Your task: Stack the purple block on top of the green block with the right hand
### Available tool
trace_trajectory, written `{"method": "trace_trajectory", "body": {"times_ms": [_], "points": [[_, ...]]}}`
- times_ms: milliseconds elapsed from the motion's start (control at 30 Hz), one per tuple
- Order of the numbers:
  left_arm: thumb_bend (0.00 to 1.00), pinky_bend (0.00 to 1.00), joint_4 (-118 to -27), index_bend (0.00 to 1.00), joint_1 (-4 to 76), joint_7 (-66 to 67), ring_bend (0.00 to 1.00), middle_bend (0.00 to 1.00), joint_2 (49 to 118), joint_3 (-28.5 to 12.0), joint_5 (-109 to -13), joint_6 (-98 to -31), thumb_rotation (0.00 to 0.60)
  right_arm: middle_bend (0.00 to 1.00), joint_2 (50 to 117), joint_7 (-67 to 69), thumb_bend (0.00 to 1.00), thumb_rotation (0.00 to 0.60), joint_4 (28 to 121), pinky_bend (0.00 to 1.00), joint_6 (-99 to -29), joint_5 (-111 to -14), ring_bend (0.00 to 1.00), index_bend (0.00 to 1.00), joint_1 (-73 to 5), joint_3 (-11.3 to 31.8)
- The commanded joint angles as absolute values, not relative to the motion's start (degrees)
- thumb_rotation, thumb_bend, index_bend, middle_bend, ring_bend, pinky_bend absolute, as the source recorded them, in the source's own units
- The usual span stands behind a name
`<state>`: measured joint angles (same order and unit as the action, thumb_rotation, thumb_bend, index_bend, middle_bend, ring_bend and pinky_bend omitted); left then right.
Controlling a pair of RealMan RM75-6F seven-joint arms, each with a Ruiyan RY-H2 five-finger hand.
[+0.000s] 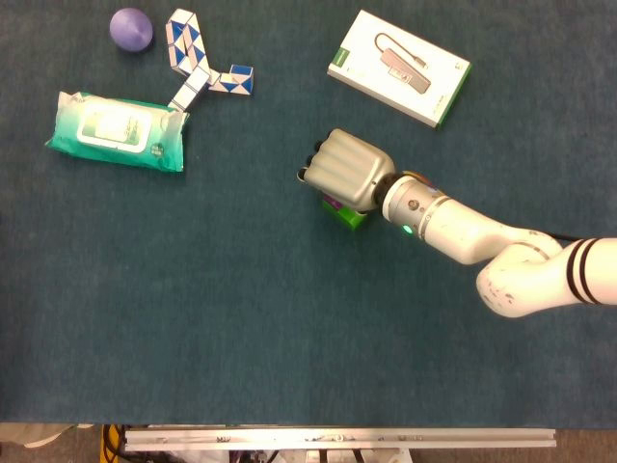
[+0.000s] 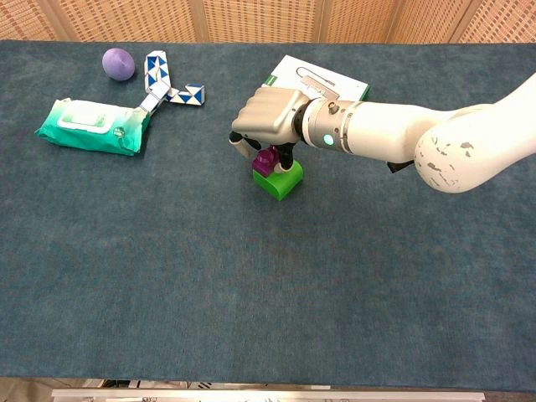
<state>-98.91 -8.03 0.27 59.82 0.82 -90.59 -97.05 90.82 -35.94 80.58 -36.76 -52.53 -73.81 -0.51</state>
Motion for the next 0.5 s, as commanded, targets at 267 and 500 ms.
{"method": "trace_trajectory", "body": {"times_ms": [267,500], "points": [[0.23,0.19,-98.7,0.3,-8.1,0.0,0.3,0.34,59.8,0.8,-90.5,-97.2,0.6,0.47,92.0,-36.2,0.19,0.6,79.5,0.44,-37.0,-52.3,0.35,0.49,-73.8,-0.3],[0.23,0.19,-98.6,0.3,-8.2,0.0,0.3,0.34,59.9,0.8,-90.5,-97.2,0.6,0.5,92.5,-36.7,0.24,0.6,78.9,0.44,-36.8,-52.1,0.35,0.56,-73.8,-0.5]]}}
